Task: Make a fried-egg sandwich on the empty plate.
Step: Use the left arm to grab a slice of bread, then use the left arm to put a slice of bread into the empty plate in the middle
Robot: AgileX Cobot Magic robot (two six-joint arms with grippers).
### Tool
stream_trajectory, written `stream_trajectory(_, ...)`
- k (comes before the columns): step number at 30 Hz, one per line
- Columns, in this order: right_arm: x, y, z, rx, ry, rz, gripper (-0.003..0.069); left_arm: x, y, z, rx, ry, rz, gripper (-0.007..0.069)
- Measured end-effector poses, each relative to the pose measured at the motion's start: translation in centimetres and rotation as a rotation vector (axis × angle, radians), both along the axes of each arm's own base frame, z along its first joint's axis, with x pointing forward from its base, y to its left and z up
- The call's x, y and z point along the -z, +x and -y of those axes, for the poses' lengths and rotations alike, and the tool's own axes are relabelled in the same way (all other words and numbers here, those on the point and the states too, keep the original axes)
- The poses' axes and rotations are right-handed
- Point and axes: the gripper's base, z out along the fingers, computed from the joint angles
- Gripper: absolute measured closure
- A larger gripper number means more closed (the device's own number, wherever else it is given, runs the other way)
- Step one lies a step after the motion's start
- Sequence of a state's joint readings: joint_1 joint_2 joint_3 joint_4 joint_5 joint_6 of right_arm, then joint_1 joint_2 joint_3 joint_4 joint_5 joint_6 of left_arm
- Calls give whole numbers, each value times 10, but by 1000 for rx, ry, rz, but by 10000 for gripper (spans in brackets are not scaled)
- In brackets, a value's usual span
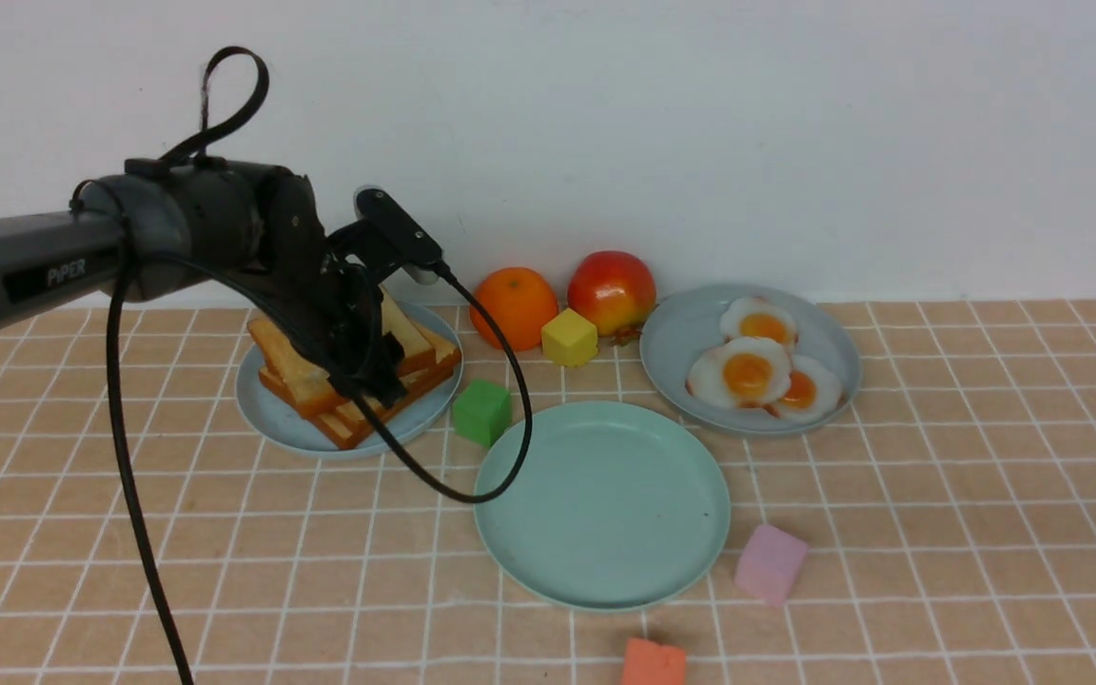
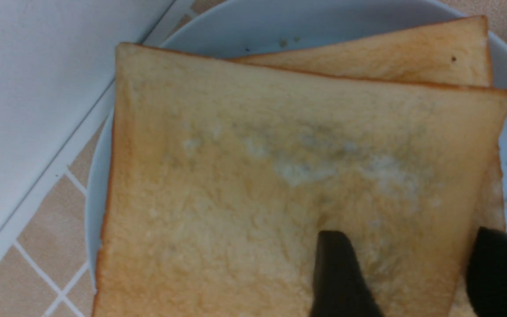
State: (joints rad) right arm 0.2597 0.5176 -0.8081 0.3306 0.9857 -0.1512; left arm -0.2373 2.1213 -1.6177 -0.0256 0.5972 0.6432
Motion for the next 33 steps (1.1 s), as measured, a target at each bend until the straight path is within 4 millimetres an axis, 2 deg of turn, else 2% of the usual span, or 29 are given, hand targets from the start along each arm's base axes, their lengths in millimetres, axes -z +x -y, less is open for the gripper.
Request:
stream_trajectory(2, 0, 0, -1, -6, 15, -4, 655, 0, 0, 0, 3, 3, 2, 363)
stream_trajectory(6, -1, -1, -2, -11, 27, -7, 654, 0, 0, 1, 9, 8, -1, 475)
stream_trajectory(10, -1, -1, -2, -14, 31, -9, 650, -7, -3, 2, 21, 20, 3, 496)
stream_trajectory(14, -1, -1, -3, -17, 34, -13, 648, -29, -13, 8, 49, 41, 14, 506)
stream_trajectory(15, -1, -1, -3, -18, 37, -13, 648, -48, -22, 17, 59, 28, 36, 514)
stream_trajectory(17, -1, -1, -3, -18, 38, -14, 645, -59, -28, 24, 59, 12, 51, 517)
stream_trajectory(18, -1, -2, -3, -19, 39, -14, 644, -78, -41, 39, 55, -26, 65, 517)
stream_trajectory(20, -1, -2, -3, -19, 39, -14, 643, -86, -49, 50, 55, -47, 64, 517)
stream_trajectory(21, -1, -2, -3, -19, 38, -15, 643, -94, -64, 70, 72, -74, 51, 517)
stream_trajectory(22, -1, -2, -3, -20, 37, -17, 641, -95, -72, 83, 98, -79, 45, 517)
stream_trajectory(23, 0, -2, -3, -20, 37, -18, 641, -95, -72, 83, 96, -80, 43, 517)
stream_trajectory(25, 0, -2, -3, -24, 31, -28, 640, -82, -96, 120, 190, -76, 8, 521)
stream_trajectory(26, 0, -2, -3, -24, 31, -28, 640, -79, -98, 122, 195, -73, 1, 523)
stream_trajectory(30, 1, -3, -3, -27, 27, -34, 636, -50, -127, 167, 325, -44, -26, 526)
stream_trajectory(33, 1, -3, -3, -30, 25, -40, 633, -29, -132, 183, 381, 6, -32, 526)
